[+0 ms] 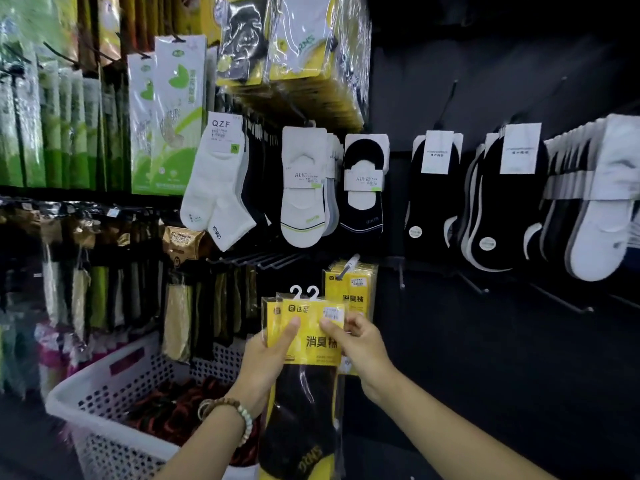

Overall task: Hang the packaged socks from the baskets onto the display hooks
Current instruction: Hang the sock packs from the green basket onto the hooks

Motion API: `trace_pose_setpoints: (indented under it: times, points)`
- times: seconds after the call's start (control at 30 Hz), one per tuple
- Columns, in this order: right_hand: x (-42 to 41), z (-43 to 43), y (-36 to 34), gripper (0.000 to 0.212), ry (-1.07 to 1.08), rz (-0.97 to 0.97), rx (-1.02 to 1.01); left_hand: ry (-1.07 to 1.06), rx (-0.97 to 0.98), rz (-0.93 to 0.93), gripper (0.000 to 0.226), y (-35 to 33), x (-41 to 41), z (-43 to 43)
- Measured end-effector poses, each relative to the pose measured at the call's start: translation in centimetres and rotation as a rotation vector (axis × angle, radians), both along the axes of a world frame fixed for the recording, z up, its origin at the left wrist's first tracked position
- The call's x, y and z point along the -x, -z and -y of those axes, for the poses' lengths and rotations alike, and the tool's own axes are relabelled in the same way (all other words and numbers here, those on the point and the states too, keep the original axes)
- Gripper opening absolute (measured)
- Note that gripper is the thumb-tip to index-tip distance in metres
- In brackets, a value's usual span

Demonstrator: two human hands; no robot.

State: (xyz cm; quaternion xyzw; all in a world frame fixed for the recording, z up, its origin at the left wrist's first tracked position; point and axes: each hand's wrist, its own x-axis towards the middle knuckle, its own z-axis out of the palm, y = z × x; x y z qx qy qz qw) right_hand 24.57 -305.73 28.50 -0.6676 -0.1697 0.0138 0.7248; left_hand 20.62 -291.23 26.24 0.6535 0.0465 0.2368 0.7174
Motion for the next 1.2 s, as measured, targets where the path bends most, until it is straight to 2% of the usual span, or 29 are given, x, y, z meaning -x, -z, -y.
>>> trace_pose_setpoints:
  times: [0.17, 0.23, 0.43, 0.57, 0.7, 0.83, 1.03, 1.1, 1.2]
  points:
    - [0.3, 1.3, 0.4, 0.016, -0.004, -0.034, -0.047, -0.01, -0.087, -0.025, 0.043, -0.6, 0.5, 0.5]
    - [0.1, 1.9, 0.4, 0.012, 0.023, -0.034, -0.056, -0.056, -0.109, -0.02, 0.054, -0.9, 0.3, -0.3]
    - [-1.8, 3.1, 0.6, 0.016, 0.131, -0.064, -0.12, -0.169, -0.151, 0.004, 0.044, -1.5, -0.5, -2.7]
    - [-3.8, 2.9, -0.2, 0.008, 0.206, -0.03, -0.11, -0.207, -0.207, 0.024, 0.037, -2.2, -1.0, -4.0]
    - [-6.3, 1.7, -0.5, 0.027, 0.227, 0.017, -0.031, -0.228, -0.243, 0.07, 0.043, -2.5, -1.6, -5.3]
    - [-8.6, 0.3, 0.1, 0.029, 0.265, 0.015, -0.013, -0.189, -0.248, 0.055, 0.04, -1.8, -2.9, -6.6]
    - [-12.7, -0.6, 1.5, 0.023, 0.37, -0.09, -0.083, -0.156, -0.256, 0.049, 0.073, 0.0, -5.0, -7.1]
    - [-13.7, -0.8, 2.1, 0.027, 0.43, -0.129, -0.093, -0.127, -0.25, 0.042, 0.067, 0.5, -5.7, -7.0]
    - [-14.7, -0.7, 3.0, 0.029, 0.502, -0.211, -0.107, -0.107, -0.24, 0.033, 0.044, 1.1, -6.6, -6.4]
